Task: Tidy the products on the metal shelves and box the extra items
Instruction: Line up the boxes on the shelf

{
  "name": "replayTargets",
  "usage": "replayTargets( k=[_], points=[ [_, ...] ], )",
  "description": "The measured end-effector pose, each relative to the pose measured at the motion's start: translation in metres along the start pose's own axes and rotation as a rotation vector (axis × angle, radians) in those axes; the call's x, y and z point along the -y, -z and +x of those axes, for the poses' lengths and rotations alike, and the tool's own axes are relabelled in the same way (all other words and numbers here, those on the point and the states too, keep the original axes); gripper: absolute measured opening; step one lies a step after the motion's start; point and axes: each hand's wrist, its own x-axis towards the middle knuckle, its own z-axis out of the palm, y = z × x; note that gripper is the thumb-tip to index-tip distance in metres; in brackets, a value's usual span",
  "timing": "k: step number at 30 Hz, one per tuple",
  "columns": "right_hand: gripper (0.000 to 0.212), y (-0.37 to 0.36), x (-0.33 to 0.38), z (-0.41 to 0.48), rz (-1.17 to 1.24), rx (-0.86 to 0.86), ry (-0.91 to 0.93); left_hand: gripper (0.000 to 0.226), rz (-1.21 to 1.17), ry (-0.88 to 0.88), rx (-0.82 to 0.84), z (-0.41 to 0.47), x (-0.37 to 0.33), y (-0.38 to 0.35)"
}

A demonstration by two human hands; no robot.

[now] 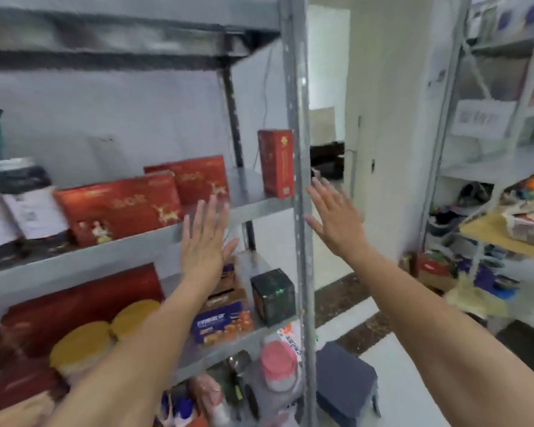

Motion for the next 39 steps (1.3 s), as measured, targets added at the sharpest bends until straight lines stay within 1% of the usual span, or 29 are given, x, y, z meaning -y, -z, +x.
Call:
replayTargets(
  k=[2,4,7,9,12,16,19,21,24,27,31,34,39],
  points=[
    [0.058,0.015,0.043,0.051,0.045,-0.134,0.118,0.076,0.111,0.087,-0.045,0.004,0.038,0.027],
    [0.057,0.025,0.081,0.088,0.089,-0.184,0.205,0.077,0.168,0.161,-0.084,-0.001,0.069,0.051],
    [0.056,0.029,0.123,0.121,0.079,-0.161,0.3,0.073,0.272,0.248,-0.116,-0.019,0.102,0.078],
    [0.055,0.025,0.14,0.132,0.056,-0.114,0.324,0.072,0.311,0.295,-0.132,-0.029,0.115,0.089],
    [0.06,0.013,0.152,0.142,0.047,-0.019,0.303,0.076,0.317,0.332,-0.129,-0.032,0.121,0.098],
    [0.078,0.002,0.16,0.157,0.022,0.148,0.251,0.078,0.374,0.314,-0.076,-0.014,0.122,0.101],
    [0.076,-0.006,0.162,0.165,0.023,0.207,0.255,0.083,0.337,0.314,-0.013,-0.006,0.119,0.095],
    [0.071,-0.012,0.159,0.168,0.029,0.23,0.264,0.087,0.312,0.335,-0.005,-0.005,0.116,0.09],
    [0.071,-0.019,0.15,0.168,0.065,0.215,0.263,0.088,0.304,0.347,-0.034,-0.002,0.112,0.089],
    [0.074,-0.021,0.145,0.168,0.068,0.125,0.276,0.087,0.301,0.347,-0.032,0.001,0.111,0.092],
    [0.068,-0.018,0.142,0.174,0.049,0.071,0.262,0.086,0.289,0.35,-0.027,0.001,0.109,0.093],
    [0.06,-0.017,0.14,0.178,0.122,0.082,0.232,0.085,0.284,0.343,-0.033,0.001,0.11,0.094],
    [0.043,-0.004,0.143,0.182,0.25,0.165,0.157,0.084,0.283,0.321,-0.059,0.0,0.113,0.094]
  ],
)
